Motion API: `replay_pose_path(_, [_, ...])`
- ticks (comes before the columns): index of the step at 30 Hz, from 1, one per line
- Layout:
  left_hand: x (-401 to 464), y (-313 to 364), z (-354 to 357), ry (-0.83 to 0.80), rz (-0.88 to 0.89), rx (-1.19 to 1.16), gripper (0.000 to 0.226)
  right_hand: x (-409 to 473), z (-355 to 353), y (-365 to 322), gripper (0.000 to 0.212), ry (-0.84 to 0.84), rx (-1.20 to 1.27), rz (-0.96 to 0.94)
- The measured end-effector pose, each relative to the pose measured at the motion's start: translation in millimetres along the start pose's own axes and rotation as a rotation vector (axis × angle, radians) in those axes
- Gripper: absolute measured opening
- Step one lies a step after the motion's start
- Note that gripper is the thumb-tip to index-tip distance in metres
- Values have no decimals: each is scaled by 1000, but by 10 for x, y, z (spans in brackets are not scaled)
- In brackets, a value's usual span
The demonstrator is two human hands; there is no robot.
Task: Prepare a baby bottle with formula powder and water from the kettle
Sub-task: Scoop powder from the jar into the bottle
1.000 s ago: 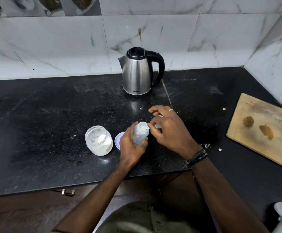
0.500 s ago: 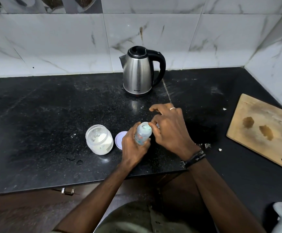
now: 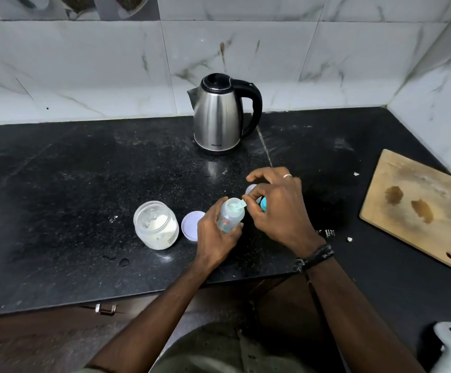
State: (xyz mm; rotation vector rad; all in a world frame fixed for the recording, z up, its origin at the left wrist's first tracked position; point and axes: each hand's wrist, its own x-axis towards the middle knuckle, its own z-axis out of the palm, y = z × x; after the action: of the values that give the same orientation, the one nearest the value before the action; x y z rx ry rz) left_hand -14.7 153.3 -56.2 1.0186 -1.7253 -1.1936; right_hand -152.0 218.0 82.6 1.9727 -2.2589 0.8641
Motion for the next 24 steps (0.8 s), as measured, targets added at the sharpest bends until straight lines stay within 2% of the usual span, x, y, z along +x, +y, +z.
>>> replay_pose_path(7, [7, 133, 87, 22, -4, -79, 59, 22, -122, 206, 17, 116, 212, 175])
replay_pose_path(24, [57, 34, 387, -42, -87, -81, 63, -74, -109, 599, 15, 145, 505, 421])
